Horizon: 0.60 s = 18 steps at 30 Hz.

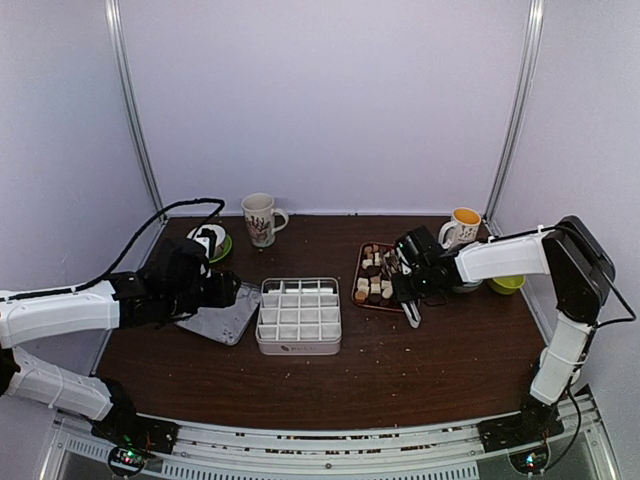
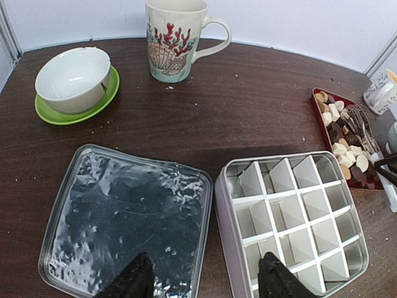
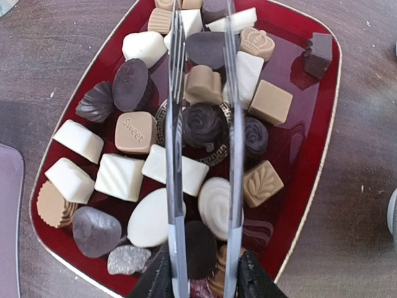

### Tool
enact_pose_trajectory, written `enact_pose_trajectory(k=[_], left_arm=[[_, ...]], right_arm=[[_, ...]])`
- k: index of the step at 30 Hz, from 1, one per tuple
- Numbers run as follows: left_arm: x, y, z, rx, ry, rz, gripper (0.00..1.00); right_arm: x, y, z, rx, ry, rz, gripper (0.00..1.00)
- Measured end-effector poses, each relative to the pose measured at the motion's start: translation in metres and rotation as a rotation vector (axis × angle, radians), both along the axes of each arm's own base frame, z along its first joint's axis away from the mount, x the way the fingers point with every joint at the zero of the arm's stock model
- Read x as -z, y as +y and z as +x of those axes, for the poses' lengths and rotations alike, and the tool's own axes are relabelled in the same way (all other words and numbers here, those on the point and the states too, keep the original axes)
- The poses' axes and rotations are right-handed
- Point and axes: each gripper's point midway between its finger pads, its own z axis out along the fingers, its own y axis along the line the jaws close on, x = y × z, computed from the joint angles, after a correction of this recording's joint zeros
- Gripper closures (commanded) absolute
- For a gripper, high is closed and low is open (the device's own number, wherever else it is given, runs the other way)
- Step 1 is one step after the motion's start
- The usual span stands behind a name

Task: Pack the chocolate
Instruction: Pick up the clamp from the plate, then position the fake chocolate on the plate.

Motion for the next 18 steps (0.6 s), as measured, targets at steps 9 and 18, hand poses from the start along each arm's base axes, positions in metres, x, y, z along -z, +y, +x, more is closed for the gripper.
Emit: enact_pose_trajectory(k=[9,18], left_arm=[[0.000,0.000,0.000,0.000,0.000,0.000,0.40],[0.000,0.000,0.000,0.000,0.000,0.000,0.40]], right_arm=[[-0.052,-0.008,-0.023,-0.035,-0.055,0.059,0.69],[-0.085,-0.021,-0.071,-0.129,0.006,0.073,0.70]])
